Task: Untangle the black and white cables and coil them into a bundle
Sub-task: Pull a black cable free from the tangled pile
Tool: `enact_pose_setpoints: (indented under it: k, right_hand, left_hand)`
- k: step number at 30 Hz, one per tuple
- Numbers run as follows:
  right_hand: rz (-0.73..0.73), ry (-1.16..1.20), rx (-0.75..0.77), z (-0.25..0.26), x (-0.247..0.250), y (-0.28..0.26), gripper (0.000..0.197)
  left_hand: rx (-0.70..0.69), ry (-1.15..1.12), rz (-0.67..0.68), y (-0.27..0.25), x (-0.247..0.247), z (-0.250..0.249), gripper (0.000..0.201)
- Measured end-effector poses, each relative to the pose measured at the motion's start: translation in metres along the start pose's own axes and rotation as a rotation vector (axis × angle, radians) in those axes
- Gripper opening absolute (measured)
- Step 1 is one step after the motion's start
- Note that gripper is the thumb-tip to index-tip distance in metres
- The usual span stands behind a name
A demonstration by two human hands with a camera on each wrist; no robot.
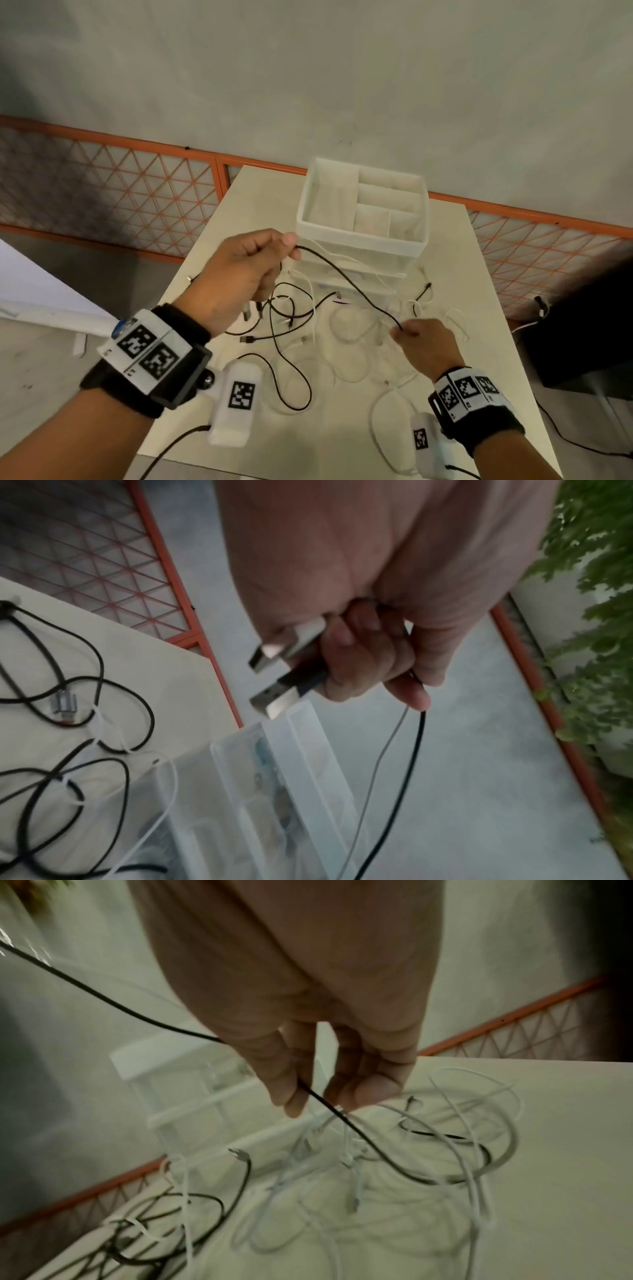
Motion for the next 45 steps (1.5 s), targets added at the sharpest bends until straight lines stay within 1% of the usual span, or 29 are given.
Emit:
enact_pose_setpoints:
  k: [1,3,6,8,9,10,11,12,13,15,16,17,18,19,21,24,26,27,29,31,32,34,35,37,39,40,42,44,45]
  right_hand:
    - [0.014,0.004,-0.049,-0.009,-0.002,0.001,0.041]
    - [-0.026,0.078,0.000,0.007,0.011,-0.001,0.042]
    - [-0.239,0.460,0.206,0.065,0.071,-0.022,0.023]
    - [-0.388,0.688,0.352,0.093,0.115,-0.043,0.014]
    - [-0.456,0.755,0.404,0.097,0.131,-0.048,0.014]
    - [-0.503,0.764,0.409,0.091,0.137,-0.046,0.015]
    - [-0.529,0.719,0.358,0.077,0.136,-0.037,0.018]
    - [-0.532,0.627,0.256,0.055,0.128,-0.025,0.023]
    - [-0.500,0.504,0.130,0.029,0.113,-0.011,0.027]
    - [-0.340,0.260,-0.095,-0.018,0.071,0.009,0.027]
    - [-0.251,0.186,-0.158,-0.033,0.049,0.012,0.026]
    - [-0.202,0.166,-0.172,-0.039,0.034,0.013,0.026]
    - [-0.195,0.185,-0.154,-0.036,0.027,0.012,0.028]
    - [-0.214,0.219,-0.118,-0.025,0.029,0.008,0.030]
    - [-0.281,0.373,0.022,0.010,0.054,-0.001,0.031]
    - [-0.311,0.659,0.344,0.083,0.110,-0.031,0.031]
    - [-0.298,0.828,0.527,0.116,0.139,-0.051,0.032]
    - [-0.267,0.894,0.579,0.127,0.146,-0.057,0.033]
    - [-0.184,0.963,0.628,0.143,0.142,-0.064,0.032]
    - [-0.100,0.986,0.659,0.160,0.128,-0.070,0.030]
    - [-0.066,0.984,0.677,0.169,0.121,-0.074,0.029]
    - [-0.043,0.992,0.703,0.180,0.114,-0.078,0.030]
    - [-0.048,1.021,0.702,0.180,0.115,-0.078,0.032]
    - [-0.084,1.135,0.663,0.170,0.123,-0.073,0.035]
    - [-0.167,1.190,0.598,0.149,0.134,-0.066,0.041]
    - [-0.222,1.169,0.549,0.135,0.137,-0.061,0.045]
    - [-0.325,1.022,0.422,0.106,0.138,-0.049,0.049]
    - [-0.372,0.680,0.276,0.084,0.131,-0.034,0.051]
    - [-0.371,0.507,0.206,0.076,0.127,-0.028,0.051]
  left_hand:
    - [0.002,0.026,-0.014,0.001,0.005,0.001,0.031]
    - [0.028,0.141,-0.045,0.005,0.009,0.012,0.028]
    - [0.148,0.296,-0.091,0.009,0.010,0.043,0.035]
    - [0.213,0.293,-0.138,0.010,0.011,0.057,0.039]
    - [0.219,0.252,-0.166,0.010,0.013,0.059,0.039]
    - [0.209,0.188,-0.199,0.010,0.015,0.057,0.038]
    - [0.192,0.100,-0.230,0.009,0.019,0.052,0.036]
    - [0.169,-0.008,-0.249,0.008,0.023,0.045,0.034]
    - [0.140,-0.122,-0.256,0.008,0.028,0.035,0.032]
    - [0.072,-0.295,-0.250,0.008,0.038,0.012,0.029]
    - [0.041,-0.330,-0.248,0.009,0.042,0.004,0.028]
    - [0.021,-0.328,-0.249,0.011,0.046,-0.001,0.028]
    - [0.016,-0.301,-0.248,0.012,0.047,-0.003,0.027]
    - [0.026,-0.258,-0.241,0.013,0.045,0.000,0.025]
    - [0.067,-0.174,-0.206,0.015,0.034,0.010,0.021]
    - [0.137,-0.064,-0.152,0.014,0.015,0.026,0.027]
    - [0.132,0.034,-0.099,0.013,0.002,0.029,0.026]
    - [0.117,0.067,-0.064,0.013,-0.007,0.028,0.024]
    - [0.080,0.101,0.033,0.014,-0.029,0.025,0.035]
    - [0.057,0.170,0.180,0.016,-0.062,0.026,0.048]
    - [0.057,0.239,0.259,0.015,-0.080,0.030,0.049]
    - [0.073,0.433,0.355,0.015,-0.106,0.053,0.032]
    - [0.086,0.557,0.334,0.017,-0.107,0.068,0.025]
    - [0.160,0.800,0.243,0.023,-0.090,0.101,0.030]
    - [0.278,0.916,0.185,0.023,-0.061,0.129,0.032]
    - [0.334,0.948,0.176,0.021,-0.048,0.138,0.031]
    - [0.418,0.986,0.165,0.016,-0.027,0.150,0.030]
    - [0.406,0.974,0.162,0.018,-0.017,0.146,0.032]
    - [0.386,0.913,0.149,0.020,-0.015,0.139,0.031]
Point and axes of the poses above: each hand's wrist, its own y-axis towards the middle knuckle, its own x-axis out of the back of the hand, z = x × y, the point moved 9 cm from there along y, towards the middle knuckle, and after that the axes turned 2 degrees about y, right-handed, at the moved point
